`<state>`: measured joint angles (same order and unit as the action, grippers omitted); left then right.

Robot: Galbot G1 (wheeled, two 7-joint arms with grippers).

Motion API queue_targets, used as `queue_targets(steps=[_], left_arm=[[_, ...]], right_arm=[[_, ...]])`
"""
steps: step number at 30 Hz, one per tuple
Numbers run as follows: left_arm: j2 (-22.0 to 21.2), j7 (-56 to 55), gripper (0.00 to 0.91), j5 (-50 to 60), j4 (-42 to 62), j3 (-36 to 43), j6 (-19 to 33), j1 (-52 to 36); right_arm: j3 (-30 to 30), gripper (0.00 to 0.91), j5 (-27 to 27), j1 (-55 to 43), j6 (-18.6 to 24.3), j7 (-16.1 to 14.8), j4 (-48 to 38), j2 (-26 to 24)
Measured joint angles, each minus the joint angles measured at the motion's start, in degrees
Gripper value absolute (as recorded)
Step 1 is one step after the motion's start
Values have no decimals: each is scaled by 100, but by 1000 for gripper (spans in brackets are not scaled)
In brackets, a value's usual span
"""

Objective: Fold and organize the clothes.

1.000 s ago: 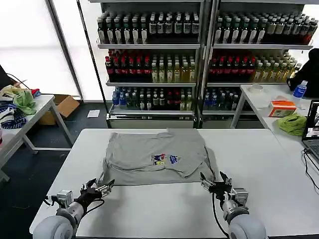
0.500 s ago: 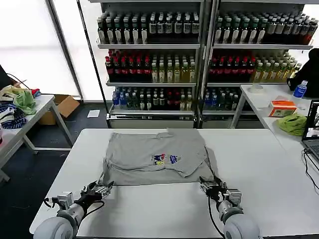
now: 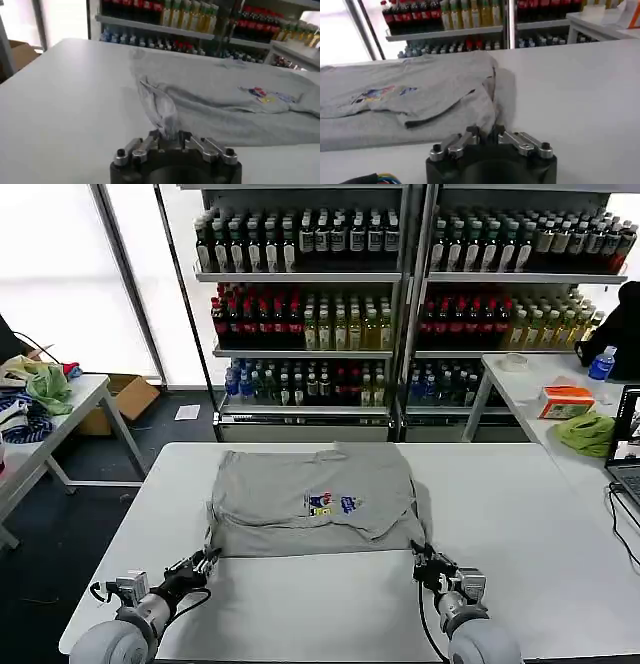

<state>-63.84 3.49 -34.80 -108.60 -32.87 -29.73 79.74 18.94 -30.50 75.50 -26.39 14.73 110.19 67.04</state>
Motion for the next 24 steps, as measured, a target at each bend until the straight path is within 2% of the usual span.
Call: queue_targets(steps=[11, 24], left_arm=[[80, -16, 10, -110, -158, -121, 4, 161], [23, -17, 10, -112, -730, -396, -145, 768]], right_arm=[[145, 0, -94, 218, 53, -132, 198, -183], [553, 0, -137, 1026, 81, -215, 880, -471]])
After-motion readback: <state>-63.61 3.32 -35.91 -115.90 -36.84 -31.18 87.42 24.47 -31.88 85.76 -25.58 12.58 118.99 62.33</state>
